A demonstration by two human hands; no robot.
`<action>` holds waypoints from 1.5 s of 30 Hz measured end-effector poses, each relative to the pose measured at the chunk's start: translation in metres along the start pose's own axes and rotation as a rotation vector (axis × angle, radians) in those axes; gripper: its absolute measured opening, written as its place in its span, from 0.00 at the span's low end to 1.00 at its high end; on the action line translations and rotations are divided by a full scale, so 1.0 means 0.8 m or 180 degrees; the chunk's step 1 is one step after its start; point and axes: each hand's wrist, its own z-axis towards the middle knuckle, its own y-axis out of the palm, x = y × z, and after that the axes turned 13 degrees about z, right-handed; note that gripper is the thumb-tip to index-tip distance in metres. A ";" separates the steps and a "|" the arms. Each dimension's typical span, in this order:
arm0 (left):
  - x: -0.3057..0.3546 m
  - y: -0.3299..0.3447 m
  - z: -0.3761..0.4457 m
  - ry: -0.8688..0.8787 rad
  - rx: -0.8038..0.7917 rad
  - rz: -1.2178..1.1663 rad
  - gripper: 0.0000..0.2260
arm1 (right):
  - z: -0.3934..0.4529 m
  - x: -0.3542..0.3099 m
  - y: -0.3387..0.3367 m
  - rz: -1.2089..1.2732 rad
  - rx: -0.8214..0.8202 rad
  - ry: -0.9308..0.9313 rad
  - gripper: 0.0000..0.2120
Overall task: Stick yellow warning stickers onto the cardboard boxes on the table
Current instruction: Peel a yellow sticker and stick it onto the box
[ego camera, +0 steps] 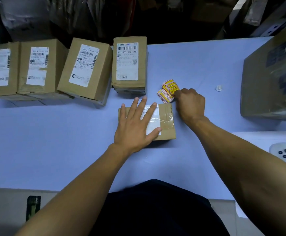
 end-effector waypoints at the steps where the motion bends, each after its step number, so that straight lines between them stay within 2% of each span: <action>1: 0.000 0.000 0.000 -0.0004 -0.0007 -0.0002 0.33 | 0.000 0.001 0.001 0.0012 0.0039 0.0006 0.06; 10: 0.000 -0.003 0.000 -0.0012 -0.0109 -0.0028 0.33 | -0.003 0.007 -0.002 0.0497 0.0188 0.0149 0.09; 15: -0.001 -0.013 0.002 -0.0005 -0.0256 -0.0290 0.34 | -0.018 -0.004 -0.029 0.1109 0.0707 0.0427 0.12; 22: 0.008 -0.046 0.003 0.0034 -0.0265 -0.0899 0.32 | -0.070 -0.057 -0.070 0.1779 0.1186 0.0357 0.12; 25: 0.020 -0.066 0.001 -0.0023 0.0082 -0.1697 0.30 | -0.093 -0.081 -0.084 0.2197 0.1380 0.0617 0.11; 28: 0.030 -0.083 -0.003 -0.0034 0.0621 -0.2350 0.24 | -0.113 -0.101 -0.089 0.2803 0.1248 0.0841 0.09; 32: 0.033 -0.099 -0.015 -0.0657 0.0958 -0.2614 0.10 | -0.130 -0.118 -0.091 0.3874 0.0964 0.0881 0.08; 34: 0.030 -0.100 -0.021 -0.0933 0.0869 -0.2896 0.06 | -0.136 -0.123 -0.093 0.4089 0.0748 0.0821 0.09; 36: 0.024 -0.100 -0.024 -0.1227 0.0696 -0.3218 0.08 | -0.139 -0.124 -0.092 0.4257 0.0589 0.0878 0.11; 39: 0.017 -0.110 -0.028 -0.1542 0.0250 -0.4539 0.08 | -0.137 -0.123 -0.092 0.4449 0.0585 0.0995 0.06; 41: 0.012 -0.117 -0.033 -0.1497 -0.0170 -0.5344 0.09 | -0.139 -0.125 -0.096 0.4674 0.0500 0.1086 0.05; 43: 0.008 -0.118 -0.038 -0.1382 -0.0351 -0.5700 0.09 | -0.144 -0.130 -0.103 0.5045 0.0321 0.1132 0.03; 45: 0.005 -0.117 -0.042 -0.1359 -0.0380 -0.5864 0.09 | -0.148 -0.133 -0.107 0.5098 0.0307 0.1066 0.03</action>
